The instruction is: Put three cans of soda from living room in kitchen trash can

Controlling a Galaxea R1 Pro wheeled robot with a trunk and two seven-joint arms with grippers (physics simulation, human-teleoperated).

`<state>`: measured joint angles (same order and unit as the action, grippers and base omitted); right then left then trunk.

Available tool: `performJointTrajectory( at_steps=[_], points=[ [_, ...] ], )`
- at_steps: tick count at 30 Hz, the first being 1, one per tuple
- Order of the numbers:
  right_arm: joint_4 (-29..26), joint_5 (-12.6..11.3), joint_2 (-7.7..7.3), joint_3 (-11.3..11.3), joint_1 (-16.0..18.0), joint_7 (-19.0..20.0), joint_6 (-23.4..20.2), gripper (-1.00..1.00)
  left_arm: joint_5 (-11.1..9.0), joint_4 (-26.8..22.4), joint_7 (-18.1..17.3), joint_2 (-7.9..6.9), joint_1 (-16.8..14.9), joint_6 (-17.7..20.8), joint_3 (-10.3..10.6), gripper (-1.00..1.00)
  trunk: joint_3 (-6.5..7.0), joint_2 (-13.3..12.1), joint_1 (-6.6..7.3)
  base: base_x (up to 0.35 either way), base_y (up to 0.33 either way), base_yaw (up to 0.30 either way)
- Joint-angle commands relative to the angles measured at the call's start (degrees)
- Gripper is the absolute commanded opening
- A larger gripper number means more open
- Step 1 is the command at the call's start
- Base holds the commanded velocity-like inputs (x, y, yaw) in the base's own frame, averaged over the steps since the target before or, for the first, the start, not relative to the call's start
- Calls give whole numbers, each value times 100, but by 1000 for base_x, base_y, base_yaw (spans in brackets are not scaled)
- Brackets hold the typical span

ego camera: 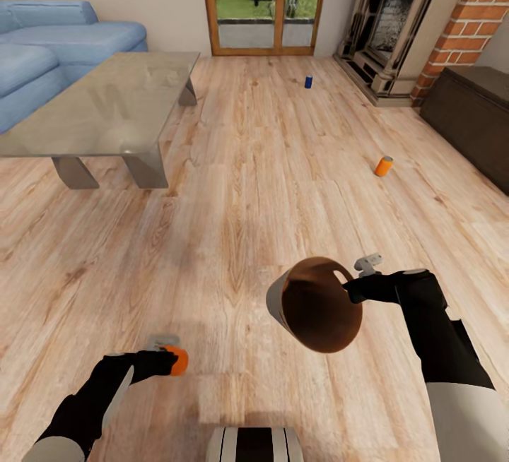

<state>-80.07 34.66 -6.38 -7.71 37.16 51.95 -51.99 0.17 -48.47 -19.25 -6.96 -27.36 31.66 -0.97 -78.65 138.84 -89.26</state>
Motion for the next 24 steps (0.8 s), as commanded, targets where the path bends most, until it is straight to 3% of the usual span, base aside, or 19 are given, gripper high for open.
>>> performJointTrajectory(
  at_steps=[1,5,9,10,13,15,16,18,19,21,24],
  points=[
    [0,-95,-1,39,1,43,-152,-100,6,-346,-20,-59,-1,341,1,-100,19,-42,23,0,0,0],
    [0,-98,-24,196,1,43,-362,-100,5,-1003,-118,-179,-6,995,1,-100,90,-202,110,0,0,0],
    [0,-93,-42,339,1,43,-483,-100,5,-1838,-388,-393,-23,1741,-10,-100,162,-362,198,0,0,0],
    [0,-92,-45,371,1,43,-512,-100,-30,-2261,-751,-551,-149,2285,-19,-100,180,-403,220,0,0,0],
    [0,-92,-40,397,1,43,-528,-100,-145,-2619,-1472,-776,-323,2740,-26,-100,234,-523,286,0,0,0],
    [0,-77,-44,436,1,43,-551,-100,-178,-2735,-1883,-946,-378,2834,-29,-100,270,-603,330,0,0,0],
    [0,-40,-49,488,1,43,-603,-100,-197,-2804,-2289,-1107,-415,2834,-31,-100,288,-643,352,0,0,0],
    [0,14,-57,561,1,43,-710,-100,-210,-2853,-2873,-1271,-452,2834,-33,-100,324,-723,396,0,0,0],
    [0,25,-61,578,1,45,-739,-100,-212,-2863,-3059,-1309,-461,2834,-33,-100,342,-764,418,0,0,0],
    [0,49,-50,630,1,50,-801,-100,-213,-2901,-3942,-1438,-487,2834,-34,-100,378,-844,462,0,0,0],
    [0,68,-24,709,3,51,-801,-100,-211,-2934,-4583,-1495,-494,2834,-34,-100,431,-964,528,0,0,0]
  ],
)
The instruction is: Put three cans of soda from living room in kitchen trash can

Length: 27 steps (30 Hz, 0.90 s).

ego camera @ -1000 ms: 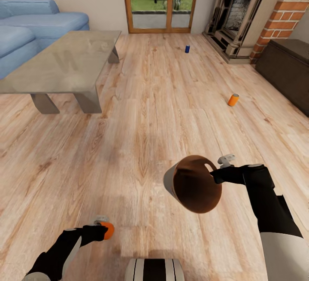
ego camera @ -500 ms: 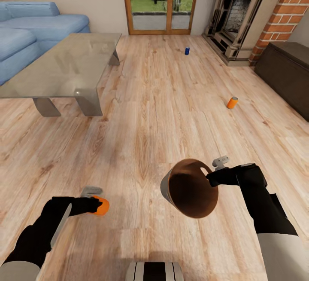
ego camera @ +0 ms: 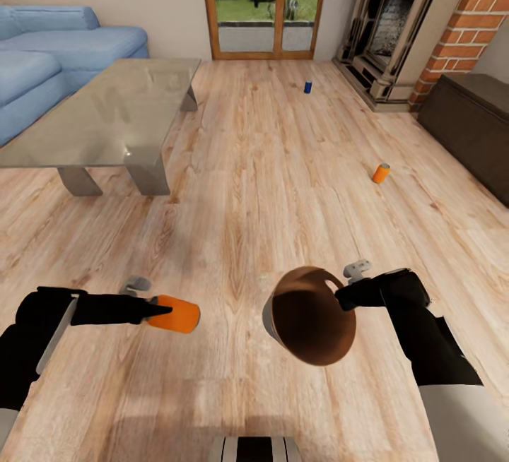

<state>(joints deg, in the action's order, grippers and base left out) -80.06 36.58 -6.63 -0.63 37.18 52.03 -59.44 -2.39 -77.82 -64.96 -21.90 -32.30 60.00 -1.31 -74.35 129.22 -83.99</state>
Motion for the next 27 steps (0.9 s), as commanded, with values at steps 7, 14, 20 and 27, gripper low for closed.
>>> performJointTrajectory(
  at_steps=[7,14,20,27],
  points=[
    [11,-16,28,417,10,42,-56,-100,34,-117,-935,-37,-2,0,7,-100,127,-282,155,0,0,0],
    [74,-11,33,461,24,44,-56,-100,-397,-486,-1621,-34,4,0,16,-100,252,-563,308,0,0,0],
    [220,-11,60,496,32,44,-56,-100,-1028,-576,-1733,-31,4,0,17,-100,360,-804,440,0,0,0],
    [272,-11,145,581,40,40,-56,-100,-1493,-600,-1743,21,-190,0,36,-100,486,-1084,594,0,0,0]
  ],
)
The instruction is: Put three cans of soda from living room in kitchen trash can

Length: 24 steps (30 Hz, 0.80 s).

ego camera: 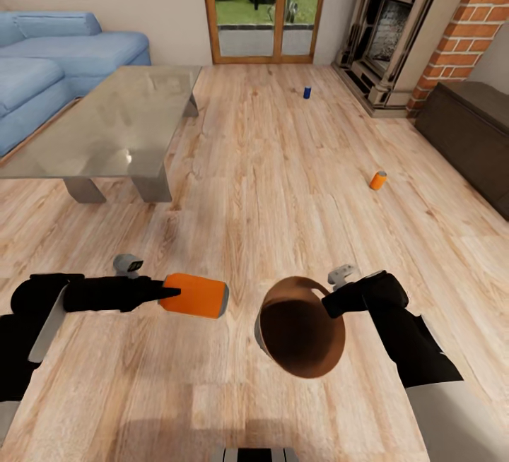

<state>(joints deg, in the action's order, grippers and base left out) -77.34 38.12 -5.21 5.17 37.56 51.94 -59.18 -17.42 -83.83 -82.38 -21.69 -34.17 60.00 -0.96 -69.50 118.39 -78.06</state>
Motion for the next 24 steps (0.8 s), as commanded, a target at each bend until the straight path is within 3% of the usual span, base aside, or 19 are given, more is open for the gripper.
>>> performJointTrajectory(
  at_steps=[1,4,7,10,11,13,15,18,24],
  points=[
    [0,-163,27,12,2,50,-82,-100,2,2,3,17,-50,0,8,-100,19,-41,23,0,0,0],
    [0,-162,113,69,4,46,-82,-100,14,38,79,343,-226,0,36,-100,72,-162,89,0,0,0],
    [7,-164,173,152,5,45,-82,-100,28,62,464,949,-328,0,56,-100,126,-282,155,0,0,0],
    [10,-164,200,164,4,44,-82,-100,35,65,742,1223,-419,0,81,-100,180,-402,220,0,0,0],
    [17,-161,215,169,5,44,-82,-100,39,70,950,1413,-462,0,150,-100,198,-443,242,0,0,0],
    [35,-160,235,172,5,44,-82,-100,40,80,1358,1706,-507,0,496,-100,234,-523,286,0,0,0],
    [44,-159,241,170,5,44,-82,-100,35,88,1582,1815,-522,0,762,-100,270,-603,330,0,0,0],
    [50,-157,246,166,6,44,-82,-100,38,104,1757,1887,-533,0,990,-100,324,-723,396,0,0,0],
    [57,-156,245,162,13,44,-82,-100,44,103,1834,1899,-526,0,1106,-100,432,-964,528,0,0,0]
  ],
)
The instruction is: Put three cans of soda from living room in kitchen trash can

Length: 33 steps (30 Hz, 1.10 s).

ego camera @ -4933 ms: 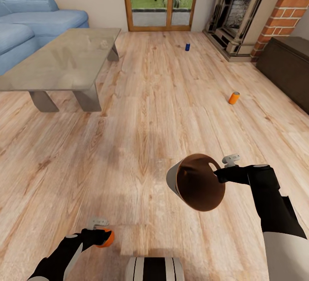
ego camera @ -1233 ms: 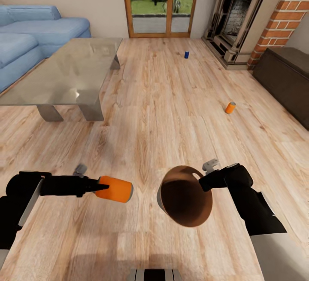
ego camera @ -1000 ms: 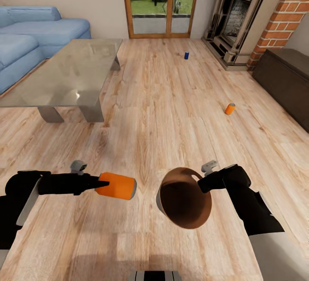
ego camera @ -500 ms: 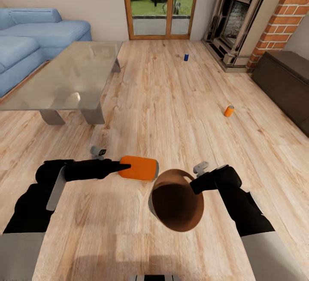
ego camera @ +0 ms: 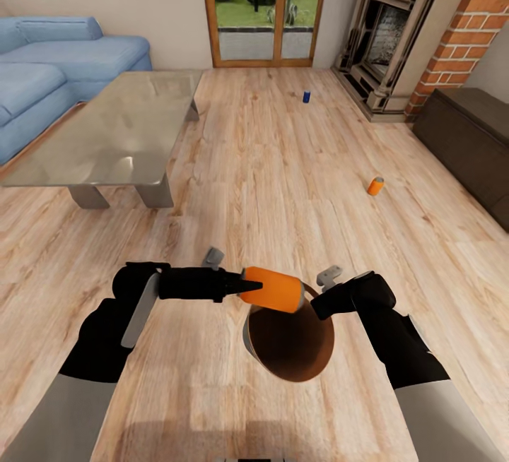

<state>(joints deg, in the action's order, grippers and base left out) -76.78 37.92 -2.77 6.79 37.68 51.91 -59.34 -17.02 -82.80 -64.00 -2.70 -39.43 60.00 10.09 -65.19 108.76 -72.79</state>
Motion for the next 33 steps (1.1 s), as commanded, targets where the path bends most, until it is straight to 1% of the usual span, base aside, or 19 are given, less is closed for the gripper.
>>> performJointTrajectory(
  at_steps=[1,4,6,9,14,16,18,19,20,21,23,24,25,26,28,30,32,33],
  points=[
    [2,-136,2,0,1,47,-66,-100,5,-3,2,-1,3,0,4,-100,19,-42,23,0,0,0],
    [17,-136,4,-2,8,47,-66,-100,4,-37,18,10,11,0,15,-100,19,-42,23,0,0,0],
    [83,-136,4,-3,13,47,-66,-100,2,-50,91,12,13,0,17,-100,19,-42,23,0,0,0],
    [197,-139,-1,-11,19,44,-66,-100,-18,-74,408,14,21,0,38,-100,19,-42,23,0,0,0],
    [320,-144,-4,-18,104,39,-66,-100,-21,-114,921,10,39,0,281,-100,19,-42,23,0,0,0],
    [377,-145,-4,-19,136,39,-66,-100,-17,-138,1061,8,35,0,379,-100,19,-42,23,0,0,0],
    [401,-145,-4,-19,151,38,-66,-100,-12,-148,1116,10,34,0,451,-100,19,-42,23,0,0,0],
    [425,-145,0,-19,193,35,-66,-100,-7,-157,1169,13,33,0,607,-100,19,-42,23,0,0,0],
    [434,-145,1,-19,206,34,-66,-100,-7,-159,1180,13,33,0,667,-100,19,-42,23,0,0,0],
    [465,-145,2,-19,231,32,-66,-100,-2,-161,1197,17,33,0,814,-100,19,-42,23,0,0,0],
    [505,-145,6,-21,265,31,-66,-100,-2,-163,1229,16,32,0,978,-100,19,-42,23,0,0,0],
    [549,-145,9,-24,300,31,-66,-100,-3,-164,1274,16,32,0,1114,-100,19,-42,23,0,0,0],
    [591,-145,14,-25,331,30,-66,-100,-3,-165,1319,15,32,0,1206,-100,19,-42,23,0,0,0],
    [610,-145,15,-26,346,30,-66,-100,-3,-165,1319,15,32,0,1206,-100,19,-42,23,0,0,0],
    [649,-145,18,-27,382,30,-66,-100,1,-165,1384,19,29,0,1313,-100,19,-42,23,0,0,0],
    [725,-145,39,-28,456,30,-66,-100,4,-161,1495,22,21,0,1632,-100,19,-42,23,0,0,0],
    [741,-145,66,-28,470,29,-66,-100,5,-158,1589,23,19,0,1761,-100,19,-42,23,0,0,0],
    [751,-143,93,-28,479,28,-66,-100,5,-155,1736,23,17,0,1849,-100,19,-42,23,0,0,0]
  ],
)
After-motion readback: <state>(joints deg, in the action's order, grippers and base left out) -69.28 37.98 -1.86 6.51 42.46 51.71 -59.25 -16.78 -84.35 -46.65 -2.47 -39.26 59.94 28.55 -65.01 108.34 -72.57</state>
